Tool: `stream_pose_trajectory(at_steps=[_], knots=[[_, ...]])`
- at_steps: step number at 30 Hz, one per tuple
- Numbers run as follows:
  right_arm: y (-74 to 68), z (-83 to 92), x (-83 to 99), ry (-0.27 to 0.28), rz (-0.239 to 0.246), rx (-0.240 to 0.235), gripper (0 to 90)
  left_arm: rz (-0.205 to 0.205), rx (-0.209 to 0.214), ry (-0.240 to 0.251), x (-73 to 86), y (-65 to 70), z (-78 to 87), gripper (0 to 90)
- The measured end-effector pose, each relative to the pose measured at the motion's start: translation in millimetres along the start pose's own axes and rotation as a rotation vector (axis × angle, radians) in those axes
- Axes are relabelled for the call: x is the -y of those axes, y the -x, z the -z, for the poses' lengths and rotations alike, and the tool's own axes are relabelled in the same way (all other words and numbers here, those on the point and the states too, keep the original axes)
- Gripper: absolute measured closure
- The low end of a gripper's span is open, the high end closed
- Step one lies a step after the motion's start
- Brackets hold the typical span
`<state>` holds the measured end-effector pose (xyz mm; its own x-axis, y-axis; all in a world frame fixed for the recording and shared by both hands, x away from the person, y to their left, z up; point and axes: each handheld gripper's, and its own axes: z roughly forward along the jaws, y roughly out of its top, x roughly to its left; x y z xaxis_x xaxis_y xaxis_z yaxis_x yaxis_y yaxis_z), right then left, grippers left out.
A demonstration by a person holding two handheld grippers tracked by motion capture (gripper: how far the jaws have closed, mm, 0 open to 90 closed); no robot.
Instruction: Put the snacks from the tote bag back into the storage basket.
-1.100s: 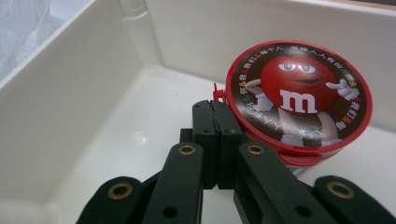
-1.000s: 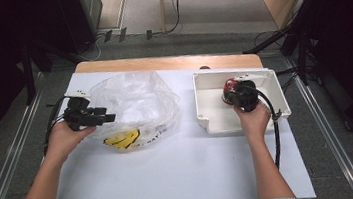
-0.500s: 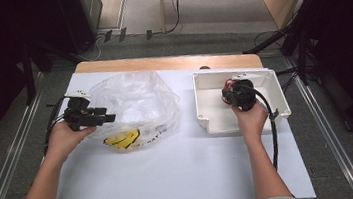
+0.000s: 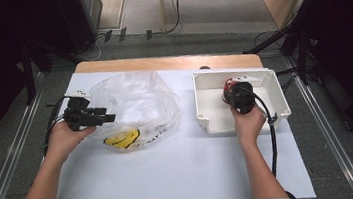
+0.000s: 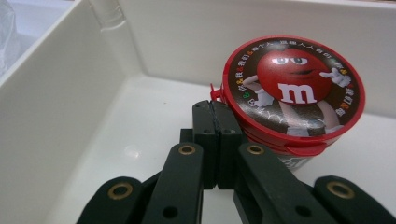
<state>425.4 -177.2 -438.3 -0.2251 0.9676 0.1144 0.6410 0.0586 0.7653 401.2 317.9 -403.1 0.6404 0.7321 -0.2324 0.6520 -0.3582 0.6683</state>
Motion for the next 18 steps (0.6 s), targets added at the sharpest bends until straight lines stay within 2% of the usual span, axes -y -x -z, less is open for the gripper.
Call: stream_pose_trajectory(at_steps=[18], knots=[[-0.7,-14.8,-4.6,0.018,-0.001,0.023,90.0,-0.003,-0.001,-0.008,0.1,0.2,-0.7,41.8]])
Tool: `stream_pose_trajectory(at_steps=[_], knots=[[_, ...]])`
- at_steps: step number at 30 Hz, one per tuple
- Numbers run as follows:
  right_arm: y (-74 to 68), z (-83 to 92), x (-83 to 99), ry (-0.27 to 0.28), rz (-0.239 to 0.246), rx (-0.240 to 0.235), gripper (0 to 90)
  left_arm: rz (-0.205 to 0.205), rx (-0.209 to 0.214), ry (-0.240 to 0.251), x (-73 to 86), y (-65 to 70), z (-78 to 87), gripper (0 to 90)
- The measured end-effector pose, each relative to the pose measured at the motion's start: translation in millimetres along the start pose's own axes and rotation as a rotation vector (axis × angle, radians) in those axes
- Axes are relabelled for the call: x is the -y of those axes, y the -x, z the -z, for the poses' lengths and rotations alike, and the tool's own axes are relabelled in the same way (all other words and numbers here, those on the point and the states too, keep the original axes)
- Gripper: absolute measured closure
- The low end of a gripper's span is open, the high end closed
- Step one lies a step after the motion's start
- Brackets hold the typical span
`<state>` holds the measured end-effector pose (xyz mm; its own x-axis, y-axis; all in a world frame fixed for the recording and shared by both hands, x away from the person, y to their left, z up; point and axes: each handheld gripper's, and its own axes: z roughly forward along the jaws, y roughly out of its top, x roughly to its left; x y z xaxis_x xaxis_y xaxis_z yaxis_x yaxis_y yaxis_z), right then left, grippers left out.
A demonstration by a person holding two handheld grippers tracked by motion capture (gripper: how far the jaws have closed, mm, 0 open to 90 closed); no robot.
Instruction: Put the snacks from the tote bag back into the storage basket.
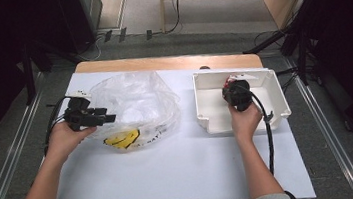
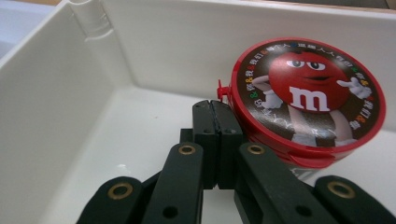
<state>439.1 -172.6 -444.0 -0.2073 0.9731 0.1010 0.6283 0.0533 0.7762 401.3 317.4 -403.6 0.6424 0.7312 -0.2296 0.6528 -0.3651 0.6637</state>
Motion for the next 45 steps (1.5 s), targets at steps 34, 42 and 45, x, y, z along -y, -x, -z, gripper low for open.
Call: stream_pose_trajectory(at_steps=[34,42,45], knots=[[-3.3,31.2,-9.0,0.016,0.047,-0.291,58.8,0.001,0.003,0.007,0.0,0.0,2.2,41.8],[-14.7,38.5,-8.8,0.004,0.104,-0.358,51.7,-0.005,0.006,0.005,0.2,2.4,1.8,41.8],[-22.4,42.1,-9.1,0.008,0.133,-0.379,50.3,-0.007,0.009,0.003,0.3,3.8,1.7,41.7]])
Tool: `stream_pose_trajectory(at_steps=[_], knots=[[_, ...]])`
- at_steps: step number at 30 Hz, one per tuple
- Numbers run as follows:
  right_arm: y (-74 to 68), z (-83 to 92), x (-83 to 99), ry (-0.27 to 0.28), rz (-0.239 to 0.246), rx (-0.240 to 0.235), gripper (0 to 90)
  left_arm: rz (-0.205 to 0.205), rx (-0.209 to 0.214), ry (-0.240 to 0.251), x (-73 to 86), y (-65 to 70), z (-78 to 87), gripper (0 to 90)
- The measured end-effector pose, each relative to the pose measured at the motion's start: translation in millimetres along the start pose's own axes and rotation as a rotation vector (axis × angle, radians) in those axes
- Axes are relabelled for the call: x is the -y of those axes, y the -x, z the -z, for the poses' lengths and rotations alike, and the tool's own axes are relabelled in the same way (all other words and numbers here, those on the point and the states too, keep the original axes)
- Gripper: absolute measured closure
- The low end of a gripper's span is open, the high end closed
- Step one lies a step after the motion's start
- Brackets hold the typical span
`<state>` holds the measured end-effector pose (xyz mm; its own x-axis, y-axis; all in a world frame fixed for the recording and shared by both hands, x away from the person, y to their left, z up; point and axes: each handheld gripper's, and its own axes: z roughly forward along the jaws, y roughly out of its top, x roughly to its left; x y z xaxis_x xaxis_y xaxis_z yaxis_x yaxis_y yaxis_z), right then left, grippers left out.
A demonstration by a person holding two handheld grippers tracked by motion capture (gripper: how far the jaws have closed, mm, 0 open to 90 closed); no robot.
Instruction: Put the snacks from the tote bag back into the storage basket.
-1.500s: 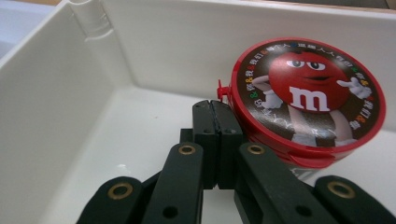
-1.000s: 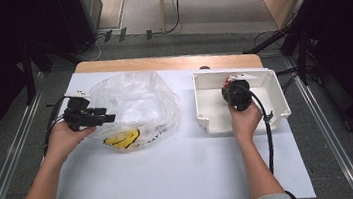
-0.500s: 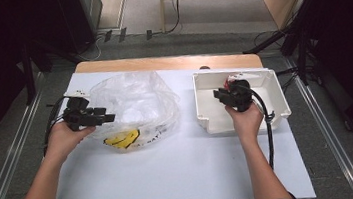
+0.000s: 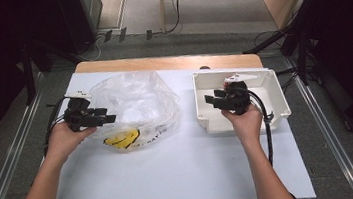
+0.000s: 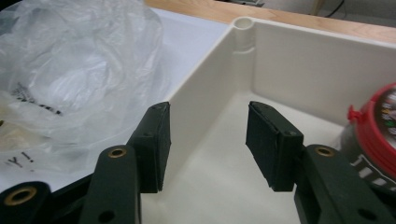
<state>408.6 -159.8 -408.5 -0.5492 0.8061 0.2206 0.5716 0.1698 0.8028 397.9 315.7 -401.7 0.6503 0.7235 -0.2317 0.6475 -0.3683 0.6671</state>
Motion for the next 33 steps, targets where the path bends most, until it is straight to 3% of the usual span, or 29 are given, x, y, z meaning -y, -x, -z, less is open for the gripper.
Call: stream_pose_trajectory(at_steps=[7,19,24,29,33], knots=[[-15.1,-0.7,-3.8,-0.041,0.035,-0.034,46.2,-0.009,0.003,0.005,0.8,3.9,0.0,41.7],[-42.8,-5.7,-9.6,-0.040,0.077,-0.076,45.5,-0.017,0.009,0.004,1.3,7.9,0.1,41.6],[-55.6,-11.4,-9.5,-0.051,0.104,-0.070,42.2,-0.012,0.014,0.007,3.0,8.3,0.6,41.6],[-66.0,-17.3,-9.1,-0.052,0.097,-0.093,37.5,-0.019,0.017,0.008,2.8,9.0,1.1,41.5],[-74.4,-22.3,-8.2,-0.061,0.109,-0.073,35.7,-0.019,0.021,0.014,2.6,9.6,1.5,41.5]])
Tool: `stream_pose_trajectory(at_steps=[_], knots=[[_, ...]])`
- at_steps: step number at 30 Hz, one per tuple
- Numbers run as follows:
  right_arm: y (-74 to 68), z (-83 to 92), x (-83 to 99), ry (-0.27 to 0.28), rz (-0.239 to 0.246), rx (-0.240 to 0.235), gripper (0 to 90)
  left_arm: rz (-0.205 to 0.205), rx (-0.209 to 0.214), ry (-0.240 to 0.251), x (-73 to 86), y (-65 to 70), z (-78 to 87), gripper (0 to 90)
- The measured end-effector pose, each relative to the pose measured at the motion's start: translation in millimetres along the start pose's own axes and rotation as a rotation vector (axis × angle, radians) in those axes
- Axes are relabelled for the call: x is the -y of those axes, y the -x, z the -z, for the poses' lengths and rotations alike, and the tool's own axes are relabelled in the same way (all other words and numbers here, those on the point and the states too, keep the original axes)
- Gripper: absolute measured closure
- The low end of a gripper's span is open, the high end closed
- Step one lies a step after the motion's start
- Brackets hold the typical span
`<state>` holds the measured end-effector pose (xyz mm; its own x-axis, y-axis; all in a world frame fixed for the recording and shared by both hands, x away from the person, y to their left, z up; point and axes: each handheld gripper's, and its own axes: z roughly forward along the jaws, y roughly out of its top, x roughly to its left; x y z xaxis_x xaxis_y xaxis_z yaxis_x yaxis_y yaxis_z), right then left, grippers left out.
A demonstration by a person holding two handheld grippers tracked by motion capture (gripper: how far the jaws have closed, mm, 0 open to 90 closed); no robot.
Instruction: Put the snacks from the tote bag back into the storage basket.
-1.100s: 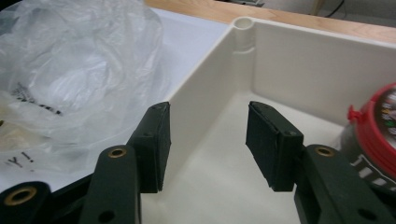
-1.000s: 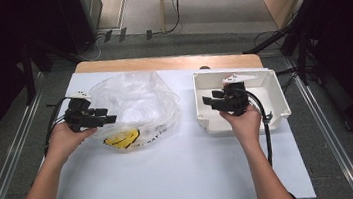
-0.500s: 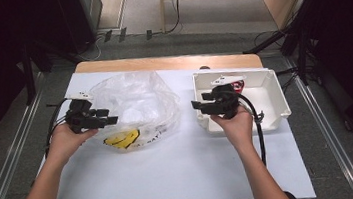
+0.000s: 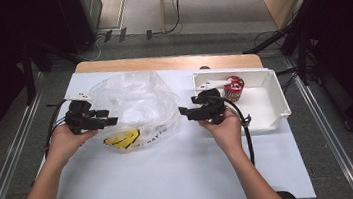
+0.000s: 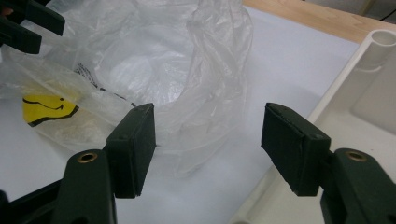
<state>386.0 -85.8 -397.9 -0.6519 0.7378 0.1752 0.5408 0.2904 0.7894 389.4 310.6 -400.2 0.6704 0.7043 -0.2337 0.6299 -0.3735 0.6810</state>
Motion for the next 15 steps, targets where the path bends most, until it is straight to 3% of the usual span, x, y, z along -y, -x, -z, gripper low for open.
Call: stream_pose_trajectory(at_steps=[15], knots=[[-30.1,-19.4,-1.1,-0.009,0.036,-0.025,30.0,-0.017,0.011,-0.005,-0.8,4.0,-2.5,41.4]])
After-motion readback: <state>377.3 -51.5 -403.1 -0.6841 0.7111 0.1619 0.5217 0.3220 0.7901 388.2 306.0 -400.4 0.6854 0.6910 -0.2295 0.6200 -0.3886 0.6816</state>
